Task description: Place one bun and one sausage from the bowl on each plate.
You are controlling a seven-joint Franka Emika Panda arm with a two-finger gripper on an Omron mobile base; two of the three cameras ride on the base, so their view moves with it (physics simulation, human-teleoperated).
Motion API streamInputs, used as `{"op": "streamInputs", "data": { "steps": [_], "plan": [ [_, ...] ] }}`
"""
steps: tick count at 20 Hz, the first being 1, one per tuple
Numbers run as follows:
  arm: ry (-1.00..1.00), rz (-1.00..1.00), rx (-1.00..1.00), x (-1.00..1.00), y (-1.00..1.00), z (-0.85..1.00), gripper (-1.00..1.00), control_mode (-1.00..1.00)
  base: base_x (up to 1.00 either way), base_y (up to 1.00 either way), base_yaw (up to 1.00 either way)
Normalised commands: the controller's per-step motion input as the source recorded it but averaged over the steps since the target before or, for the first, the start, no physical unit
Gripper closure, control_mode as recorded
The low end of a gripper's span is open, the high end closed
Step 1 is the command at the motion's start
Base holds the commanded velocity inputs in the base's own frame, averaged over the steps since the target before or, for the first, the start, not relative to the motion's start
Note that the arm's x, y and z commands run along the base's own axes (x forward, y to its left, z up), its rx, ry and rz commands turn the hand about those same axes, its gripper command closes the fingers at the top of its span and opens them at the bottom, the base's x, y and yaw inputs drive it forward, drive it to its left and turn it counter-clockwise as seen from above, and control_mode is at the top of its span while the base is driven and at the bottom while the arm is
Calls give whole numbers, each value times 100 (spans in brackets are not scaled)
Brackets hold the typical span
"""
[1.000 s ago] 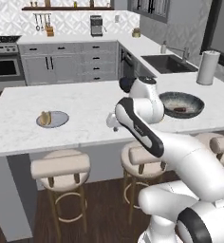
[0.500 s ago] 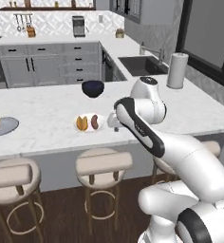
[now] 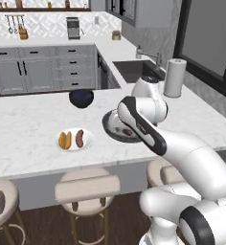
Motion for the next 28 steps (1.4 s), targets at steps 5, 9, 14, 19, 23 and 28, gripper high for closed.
{"op": "streamInputs", "data": {
  "steps": [5, 9, 14, 19, 23, 28],
  "plan": [
    [0, 0, 0, 0, 0, 0, -100, 100, 80, -34, 0],
    [17, 0, 3, 55, -21, -9, -100, -100, 19, -7, 0],
    [25, 0, 0, 54, -37, -36, -100, -100, 0, 0, 0],
    [6, -5, 0, 5, -27, -41, -100, -100, 0, 0, 0],
    [3, -7, -2, 4, -1, -72, -100, -100, 0, 0, 0],
    [21, -6, 0, 7, 0, -58, -100, -100, 0, 0, 0]
  ]
}}
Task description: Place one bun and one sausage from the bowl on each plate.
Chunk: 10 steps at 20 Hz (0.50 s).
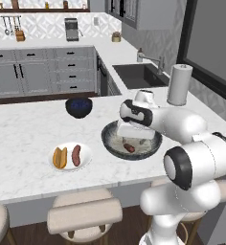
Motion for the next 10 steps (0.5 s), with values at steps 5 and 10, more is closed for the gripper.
{"op": "streamInputs", "data": {
  "steps": [5, 10],
  "plan": [
    [15, -5, 0, 22, -4, -46, -100, -100, 0, 0, 0],
    [6, -4, 0, 14, 0, -24, -100, -100, 0, 0, 0]
  ]
}}
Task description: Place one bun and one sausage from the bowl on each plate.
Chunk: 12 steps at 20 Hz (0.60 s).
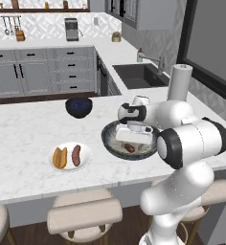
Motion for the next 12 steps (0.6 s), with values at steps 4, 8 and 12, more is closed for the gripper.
{"op": "streamInputs", "data": {
  "steps": [4, 8, 12],
  "plan": [
    [3, -6, 0, 1, 3, -4, 100, -100, 0, 0, 0],
    [1, -5, 0, 0, 13, -6, 100, -100, 0, 0, 0],
    [9, -2, 0, 0, 23, -30, 100, -100, 0, 0, 0]
  ]
}}
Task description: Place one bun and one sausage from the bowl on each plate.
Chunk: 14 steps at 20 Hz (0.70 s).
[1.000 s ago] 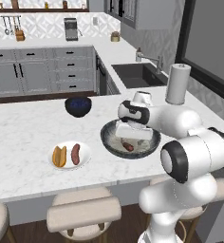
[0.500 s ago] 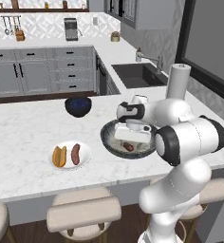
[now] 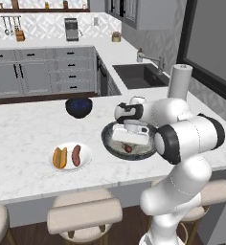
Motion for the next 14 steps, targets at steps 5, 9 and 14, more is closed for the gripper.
{"op": "streamInputs", "data": {
  "steps": [5, 9, 14],
  "plan": [
    [4, -3, 2, -19, 1, 4, 100, -100, 0, 0, 0],
    [-6, -1, 0, -91, 0, 73, 100, -100, 0, 0, 0],
    [-17, 0, 0, -86, -2, 90, 100, -100, 0, 0, 0]
  ]
}}
